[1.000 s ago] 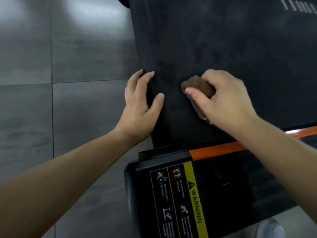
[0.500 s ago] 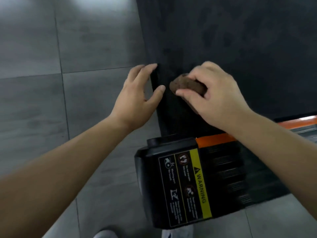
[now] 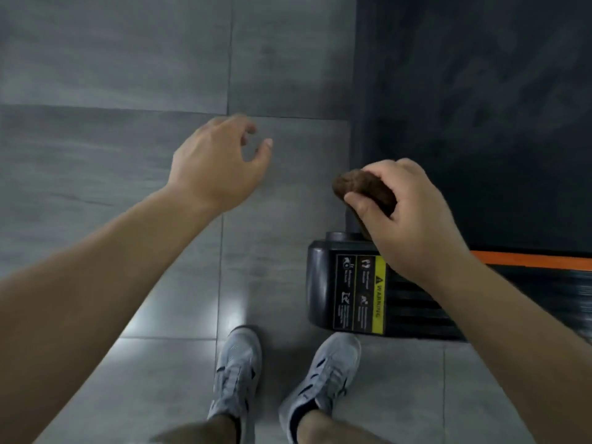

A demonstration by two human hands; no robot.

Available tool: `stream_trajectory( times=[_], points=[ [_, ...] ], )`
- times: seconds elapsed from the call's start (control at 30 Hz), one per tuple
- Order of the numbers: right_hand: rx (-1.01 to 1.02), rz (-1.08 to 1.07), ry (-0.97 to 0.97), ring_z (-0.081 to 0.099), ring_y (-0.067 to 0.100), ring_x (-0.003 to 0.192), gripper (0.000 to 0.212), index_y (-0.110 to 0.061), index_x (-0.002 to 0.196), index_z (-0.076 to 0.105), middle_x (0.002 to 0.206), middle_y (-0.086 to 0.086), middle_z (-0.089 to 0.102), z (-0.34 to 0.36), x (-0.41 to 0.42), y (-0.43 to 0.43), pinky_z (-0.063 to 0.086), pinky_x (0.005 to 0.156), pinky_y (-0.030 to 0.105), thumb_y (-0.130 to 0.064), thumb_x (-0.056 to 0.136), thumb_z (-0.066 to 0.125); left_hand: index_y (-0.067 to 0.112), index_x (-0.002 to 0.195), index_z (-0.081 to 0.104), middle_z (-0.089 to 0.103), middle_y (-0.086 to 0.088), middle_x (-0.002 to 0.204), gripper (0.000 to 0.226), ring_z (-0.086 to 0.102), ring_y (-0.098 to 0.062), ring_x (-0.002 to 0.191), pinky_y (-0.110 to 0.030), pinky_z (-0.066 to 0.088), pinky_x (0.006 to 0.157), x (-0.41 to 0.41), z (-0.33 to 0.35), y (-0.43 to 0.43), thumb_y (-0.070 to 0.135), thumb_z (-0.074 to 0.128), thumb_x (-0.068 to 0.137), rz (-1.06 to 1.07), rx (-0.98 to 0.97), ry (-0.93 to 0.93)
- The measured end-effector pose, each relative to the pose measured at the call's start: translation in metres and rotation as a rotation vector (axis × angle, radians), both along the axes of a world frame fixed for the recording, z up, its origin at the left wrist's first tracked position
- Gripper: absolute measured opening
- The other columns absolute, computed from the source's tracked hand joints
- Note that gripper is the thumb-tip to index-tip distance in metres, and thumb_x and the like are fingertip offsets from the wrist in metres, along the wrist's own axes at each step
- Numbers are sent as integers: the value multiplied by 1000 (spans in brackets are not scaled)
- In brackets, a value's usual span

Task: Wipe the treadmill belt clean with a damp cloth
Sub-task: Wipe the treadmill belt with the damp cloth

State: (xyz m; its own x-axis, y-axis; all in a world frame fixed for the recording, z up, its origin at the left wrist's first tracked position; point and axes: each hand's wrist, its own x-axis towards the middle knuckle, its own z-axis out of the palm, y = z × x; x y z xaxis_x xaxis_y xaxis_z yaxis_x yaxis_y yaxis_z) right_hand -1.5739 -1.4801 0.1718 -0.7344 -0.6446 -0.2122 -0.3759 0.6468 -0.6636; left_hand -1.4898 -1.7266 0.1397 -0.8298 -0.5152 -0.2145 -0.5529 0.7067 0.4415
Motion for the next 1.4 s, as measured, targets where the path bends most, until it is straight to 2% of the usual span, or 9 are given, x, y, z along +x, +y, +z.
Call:
stream_trajectory(
  times=[0.2, 0.33, 0.43, 0.6, 0.73, 0.87, 1.13, 1.27, 1.4],
  points=[
    [43, 26, 10, 54, 12, 92, 26, -22, 118, 57, 108, -5, 50, 19, 33, -51, 55, 77, 34, -37, 96, 60, 23, 123, 62, 63, 2, 110, 44, 58, -23, 105, -40, 49, 89, 34, 48, -52, 55, 48, 97, 47, -25, -32],
    [67, 62, 3, 55, 14, 89, 27, -21, 116, 59, 106, -4, 51, 38, 47, -98, 55, 75, 37, -37, 94, 62, 23, 123, 62, 63, 2, 110, 42, 57, -24, 103, -38, 46, 86, 49, 74, -105, 53, 48, 97, 64, -16, -72],
    [74, 49, 10, 55, 14, 88, 29, -20, 116, 61, 104, -4, 52, 51, 53, -142, 51, 73, 31, -37, 93, 62, 23, 126, 61, 63, 0, 114, 43, 57, -26, 107, -36, 43, 84, 50, 90, -155, 54, 47, 98, 65, -22, -105],
    [83, 0, 25, 52, 5, 84, 25, -20, 112, 63, 103, -7, 53, 69, 52, -226, 37, 70, 9, -37, 93, 63, 24, 134, 57, 63, -1, 122, 48, 57, -25, 113, -36, 43, 87, 43, 106, -231, 55, 45, 99, -1, -2, -161],
    [31, -41, 15, 51, 2, 84, 21, -23, 108, 62, 101, -7, 55, 70, 42, -290, 39, 71, 5, -38, 93, 62, 23, 134, 57, 63, -2, 124, 48, 58, -25, 113, -39, 49, 90, 35, 104, -281, 54, 45, 99, -28, -1, -158],
    [4, -54, 49, 51, 6, 83, 19, -21, 103, 62, 98, -3, 56, 66, 20, -338, 39, 71, 9, -38, 93, 63, 23, 134, 57, 63, -2, 125, 49, 59, -26, 114, -44, 50, 94, 20, 105, -322, 55, 45, 99, -23, -15, -166],
    [-10, -110, 92, 45, 1, 87, 21, -17, 103, 64, 98, -6, 53, 69, -80, -392, 34, 68, 13, -32, 89, 69, 24, 133, 57, 63, -2, 125, 49, 59, -27, 114, -43, 49, 93, -83, 113, -389, 56, 45, 99, -41, -41, -173],
    [14, -107, 54, 43, -2, 86, 22, -19, 108, 65, 99, -11, 50, 62, -156, -425, 31, 72, 5, -32, 90, 69, 23, 134, 57, 63, -2, 127, 48, 58, -27, 116, -43, 50, 94, -162, 109, -415, 54, 46, 99, -26, -26, -183],
    [24, -72, 14, 44, -2, 82, 21, -22, 106, 63, 99, -8, 52, 55, -229, -461, 33, 69, 5, -37, 90, 65, 24, 135, 56, 63, 1, 128, 47, 59, -23, 116, -40, 48, 92, -236, 107, -438, 53, 46, 100, -27, 4, -199]
  ],
)
